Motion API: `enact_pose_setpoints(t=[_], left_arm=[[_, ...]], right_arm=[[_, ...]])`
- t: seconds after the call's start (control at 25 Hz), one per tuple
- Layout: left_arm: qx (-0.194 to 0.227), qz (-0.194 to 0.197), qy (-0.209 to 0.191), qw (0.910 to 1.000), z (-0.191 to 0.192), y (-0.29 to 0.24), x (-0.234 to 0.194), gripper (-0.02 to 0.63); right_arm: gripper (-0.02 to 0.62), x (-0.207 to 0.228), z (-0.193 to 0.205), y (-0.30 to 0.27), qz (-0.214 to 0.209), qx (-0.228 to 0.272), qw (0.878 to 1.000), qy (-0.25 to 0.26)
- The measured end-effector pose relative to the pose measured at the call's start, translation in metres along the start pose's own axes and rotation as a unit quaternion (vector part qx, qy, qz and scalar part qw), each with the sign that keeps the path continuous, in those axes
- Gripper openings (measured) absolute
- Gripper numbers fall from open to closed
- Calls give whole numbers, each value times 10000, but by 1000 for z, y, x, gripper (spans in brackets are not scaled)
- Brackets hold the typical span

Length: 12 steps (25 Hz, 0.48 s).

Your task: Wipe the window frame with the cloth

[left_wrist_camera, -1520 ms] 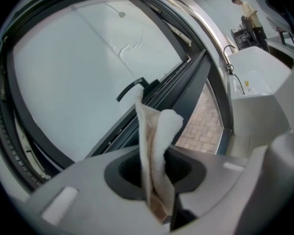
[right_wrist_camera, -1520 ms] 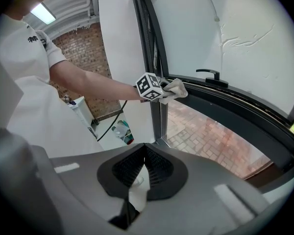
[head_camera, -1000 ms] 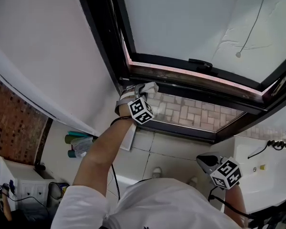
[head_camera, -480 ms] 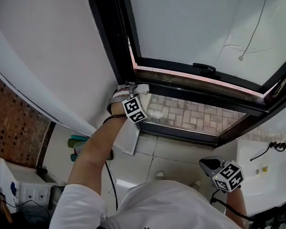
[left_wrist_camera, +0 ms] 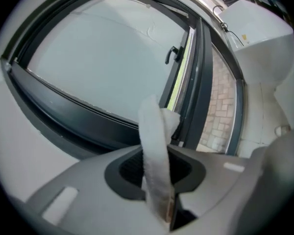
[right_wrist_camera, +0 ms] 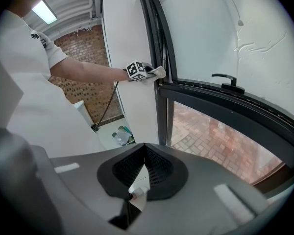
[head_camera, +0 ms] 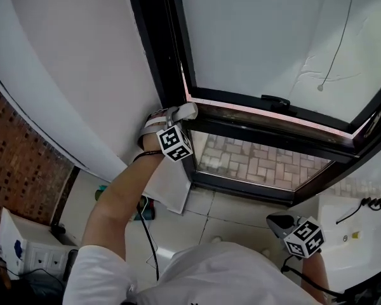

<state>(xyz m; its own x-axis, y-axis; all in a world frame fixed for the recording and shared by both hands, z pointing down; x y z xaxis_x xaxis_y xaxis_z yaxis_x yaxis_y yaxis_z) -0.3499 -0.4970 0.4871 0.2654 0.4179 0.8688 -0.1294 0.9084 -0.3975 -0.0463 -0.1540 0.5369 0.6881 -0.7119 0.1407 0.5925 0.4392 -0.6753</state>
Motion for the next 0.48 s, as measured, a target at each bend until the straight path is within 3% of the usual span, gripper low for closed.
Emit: enact_pose_setpoints(t=[0.48], left_arm=[[99, -231, -331, 9991, -25, 28, -72, 106]], right_arm=[[5, 3, -4, 5, 37, 84, 9999, 51]])
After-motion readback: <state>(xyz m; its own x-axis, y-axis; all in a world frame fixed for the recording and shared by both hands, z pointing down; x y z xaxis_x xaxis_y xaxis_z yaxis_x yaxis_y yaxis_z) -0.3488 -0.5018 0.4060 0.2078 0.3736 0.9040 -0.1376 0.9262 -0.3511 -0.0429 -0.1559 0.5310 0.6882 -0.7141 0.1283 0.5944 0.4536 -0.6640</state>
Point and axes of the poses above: the fingertips, and each gripper's own axes: y backward along the fingers, x to its right, z out of its underside, the point moved 5 cm from there along y, backward along the fingers, and after that the axes turned 1 degree about -x, right-handed, at the moved point
